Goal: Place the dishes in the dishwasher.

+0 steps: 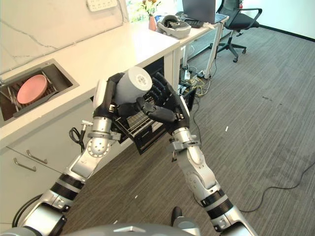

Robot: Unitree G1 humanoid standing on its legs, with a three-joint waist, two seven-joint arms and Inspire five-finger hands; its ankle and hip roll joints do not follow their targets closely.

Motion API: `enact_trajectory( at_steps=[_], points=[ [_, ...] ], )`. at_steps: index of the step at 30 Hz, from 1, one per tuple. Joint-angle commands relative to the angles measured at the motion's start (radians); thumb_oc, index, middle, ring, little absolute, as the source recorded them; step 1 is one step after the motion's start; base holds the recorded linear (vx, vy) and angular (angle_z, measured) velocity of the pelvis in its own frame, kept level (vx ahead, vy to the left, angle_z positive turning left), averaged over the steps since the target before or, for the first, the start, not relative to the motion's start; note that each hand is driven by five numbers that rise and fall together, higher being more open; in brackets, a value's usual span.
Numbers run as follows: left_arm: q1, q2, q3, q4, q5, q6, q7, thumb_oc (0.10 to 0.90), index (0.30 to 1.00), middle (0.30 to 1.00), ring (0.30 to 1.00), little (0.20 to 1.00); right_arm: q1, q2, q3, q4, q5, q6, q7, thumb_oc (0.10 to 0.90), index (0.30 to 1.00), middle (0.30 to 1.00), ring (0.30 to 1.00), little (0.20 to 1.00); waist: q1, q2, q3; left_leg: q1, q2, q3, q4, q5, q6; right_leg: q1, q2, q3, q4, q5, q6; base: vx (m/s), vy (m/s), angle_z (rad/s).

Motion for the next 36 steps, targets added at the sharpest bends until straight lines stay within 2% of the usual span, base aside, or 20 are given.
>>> enact_trajectory(
  at_steps=[1, 2, 3, 4, 8, 20, 22, 23, 24, 25, 27, 28, 30, 31, 32, 33, 34, 36],
  points=[
    [-0.210, 0.043, -0.061, 0.014, 0.142, -0.023, 0.098, 0.400, 0.300, 0.300, 0.300, 0.300, -0.120, 0.068, -0.014, -0.144, -0.059, -0.123, -0.022, 0.800, 0.900, 0.900, 0.900, 0.900, 0.002, -0.054, -0.069, -0.019, 0.036, 0.019, 0.003, -0.026, -0.040, 0.099, -0.136, -0.034, 0.015, -0.124, 0.150, 0.00, 0.000, 0.00],
    [-0.208, 0.067, -0.079, -0.009, 0.243, 0.002, 0.097, 0.400, 0.300, 0.300, 0.300, 0.300, -0.125, 0.064, -0.012, -0.148, -0.073, -0.119, -0.037, 0.800, 0.900, 0.900, 0.900, 0.900, 0.007, -0.054, -0.070, -0.019, 0.034, 0.015, 0.003, -0.029, -0.039, 0.101, -0.137, -0.035, 0.015, -0.125, 0.150, 0.00, 0.000, 0.00],
    [-0.206, 0.067, -0.079, -0.013, 0.245, 0.004, 0.096, 0.400, 0.300, 0.300, 0.300, 0.300, -0.125, 0.065, -0.012, -0.149, -0.074, -0.119, -0.038, 0.800, 0.900, 0.900, 0.900, 0.900, 0.006, -0.054, -0.070, -0.018, 0.034, 0.015, 0.003, -0.029, -0.039, 0.102, -0.137, -0.035, 0.015, -0.126, 0.150, -0.01, 0.002, 0.03],
    [-0.196, 0.073, -0.104, -0.026, 0.311, 0.012, 0.085, 0.400, 0.300, 0.300, 0.300, 0.300, -0.132, 0.067, -0.007, -0.158, -0.087, -0.110, -0.046, 0.800, 0.900, 0.900, 0.900, 0.900, 0.012, -0.057, -0.069, -0.019, 0.033, 0.008, 0.003, -0.031, -0.038, 0.104, -0.137, -0.036, 0.015, -0.128, 0.150, 0.00, 0.000, 0.00],
    [-0.194, 0.058, -0.144, -0.027, 0.345, 0.010, 0.060, 0.400, 0.300, 0.300, 0.300, 0.300, -0.156, 0.084, 0.016, -0.161, -0.089, -0.099, -0.047, 0.800, 0.900, 0.900, 0.900, 0.900, 0.016, -0.061, -0.070, -0.018, 0.033, 0.004, 0.003, -0.032, -0.036, 0.107, -0.139, -0.036, 0.014, -0.128, 0.150, 0.00, 0.000, 0.00],
    [-0.217, 0.001, -0.282, -0.009, 0.367, -0.018, 0.009, 0.400, 0.300, 0.300, 0.300, 0.300, -0.240, 0.131, 0.101, -0.137, -0.098, -0.087, -0.065, 0.800, 0.900, 0.900, 0.900, 0.900, 0.027, -0.068, -0.071, -0.017, 0.029, -0.007, 0.003, -0.031, -0.031, 0.111, -0.142, -0.045, 0.015, -0.126, 0.148, -0.01, 0.003, 0.02],
    [-0.212, -0.004, -0.295, -0.005, 0.372, -0.017, 0.005, 0.400, 0.300, 0.300, 0.300, 0.300, -0.246, 0.144, 0.106, -0.131, -0.093, -0.088, -0.078, 0.800, 0.900, 0.900, 0.900, 0.900, 0.029, -0.068, -0.072, -0.018, 0.029, -0.009, 0.003, -0.032, -0.031, 0.111, -0.143, -0.048, 0.015, -0.126, 0.148, 0.00, 0.000, 0.00],
    [-0.225, 0.012, -0.257, 0.021, 0.349, -0.010, 0.039, 0.400, 0.300, 0.300, 0.300, 0.300, -0.245, 0.152, 0.097, -0.107, -0.084, -0.094, -0.088, 0.800, 0.900, 0.900, 0.900, 0.900, 0.037, -0.071, -0.073, -0.013, 0.029, -0.012, 0.003, -0.035, -0.033, 0.118, -0.144, -0.052, 0.016, -0.132, 0.148, 0.00, 0.000, 0.00],
    [-0.207, -0.019, -0.293, -0.005, 0.405, -0.024, 0.044, 0.400, 0.300, 0.300, 0.300, 0.300, -0.258, 0.169, 0.128, -0.107, -0.072, -0.106, -0.079, 0.800, 0.900, 0.900, 0.900, 0.900, 0.037, -0.072, -0.068, -0.012, 0.029, -0.014, 0.003, -0.036, -0.032, 0.120, -0.145, -0.054, 0.017, -0.132, 0.148, -0.03, -0.013, 0.06],
    [-0.219, -0.080, -0.368, 0.094, 0.389, -0.001, 0.012, 0.400, 0.300, 0.300, 0.300, 0.300, -0.255, 0.180, 0.128, -0.073, -0.051, -0.096, -0.097, 0.800, 0.900, 0.900, 0.900, 0.900, 0.033, -0.072, -0.069, -0.017, 0.029, -0.015, 0.003, -0.029, -0.030, 0.117, -0.143, -0.056, 0.015, -0.129, 0.145, -0.03, -0.015, 0.07],
    [-0.252, -0.080, -0.333, 0.124, 0.350, 0.017, 0.040, 0.400, 0.300, 0.300, 0.300, 0.300, -0.256, 0.195, 0.122, -0.056, -0.022, -0.107, -0.098, 0.800, 0.900, 0.900, 0.900, 0.900, 0.037, -0.074, -0.072, -0.021, 0.030, -0.016, 0.003, -0.026, -0.030, 0.116, -0.144, -0.059, 0.015, -0.127, 0.144, -0.03, -0.014, 0.12],
    [-0.260, -0.076, -0.335, 0.091, 0.363, 0.008, 0.034, 0.400, 0.300, 0.300, 0.300, 0.300, -0.257, 0.203, 0.144, -0.066, 0.026, -0.122, -0.091, 0.800, 0.900, 0.900, 0.900, 0.900, 0.040, -0.075, -0.073, -0.022, 0.029, -0.018, 0.003, -0.026, -0.030, 0.115, -0.144, -0.059, 0.015, -0.126, 0.144, -0.04, -0.013, 0.09],
    [-0.251, -0.082, -0.383, 0.047, 0.406, -0.001, -0.010, 0.400, 0.300, 0.300, 0.300, 0.300, -0.266, 0.198, 0.133, -0.059, 0.028, -0.106, -0.105, 0.800, 0.900, 0.900, 0.900, 0.900, 0.038, -0.075, -0.073, -0.025, 0.031, -0.022, 0.003, -0.027, -0.029, 0.114, -0.144, -0.062, 0.016, -0.126, 0.143, -0.02, -0.007, 0.01],
    [-0.242, -0.041, -0.384, -0.141, 0.408, -0.067, -0.072, 0.400, 0.300, 0.300, 0.300, 0.300, -0.273, 0.194, 0.108, -0.074, 0.032, -0.098, -0.102, 0.800, 0.900, 0.900, 0.900, 0.900, 0.052, -0.068, -0.070, -0.023, 0.029, -0.028, 0.003, -0.033, -0.028, 0.119, -0.145, -0.065, 0.017, -0.131, 0.146, -0.03, 0.005, 0.02],
    [-0.236, -0.030, -0.377, -0.161, 0.402, -0.062, -0.085, 0.400, 0.300, 0.300, 0.300, 0.300, -0.274, 0.195, 0.108, -0.075, 0.033, -0.097, -0.102, 0.800, 0.900, 0.900, 0.900, 0.900, 0.051, -0.070, -0.070, -0.026, 0.029, -0.027, 0.003, -0.028, -0.027, 0.116, -0.145, -0.065, 0.015, -0.126, 0.144, -0.05, 0.017, 0.05],
    [-0.200, 0.025, -0.355, -0.208, 0.367, -0.060, -0.089, 0.400, 0.300, 0.300, 0.300, 0.300, -0.263, 0.214, 0.064, -0.084, 0.033, -0.104, -0.153, 0.538, 0.507, 0.507, 0.507, 0.507, 0.066, -0.065, -0.073, -0.035, 0.026, -0.037, 0.003, -0.026, -0.026, 0.113, -0.146, -0.069, 0.013, -0.125, 0.143, -0.05, 0.003, 0.06],
    [-0.181, 0.030, -0.322, -0.192, 0.350, -0.051, -0.051, 0.400, 0.300, 0.300, 0.300, 0.300, -0.256, 0.227, 0.065, -0.069, 0.033, -0.124, -0.173, 0.408, 0.312, 0.312, 0.312, 0.312, 0.074, -0.072, -0.072, -0.037, 0.026, -0.041, 0.003, -0.024, -0.027, 0.114, -0.146, -0.072, 0.013, -0.125, 0.141, -0.04, -0.001, 0.10],
    [-0.179, -0.008, -0.360, -0.191, 0.346, -0.050, -0.063, 0.400, 0.300, 0.300, 0.300, 0.300, -0.282, 0.245, 0.088, -0.049, 0.046, -0.146, -0.180, 0.400, 0.300, 0.300, 0.300, 0.300, 0.069, -0.079, -0.076, -0.041, 0.024, -0.054, 0.003, -0.021, -0.028, 0.115, -0.143, -0.074, 0.013, -0.129, 0.137, -0.02, -0.021, 0.21]
  ],
)
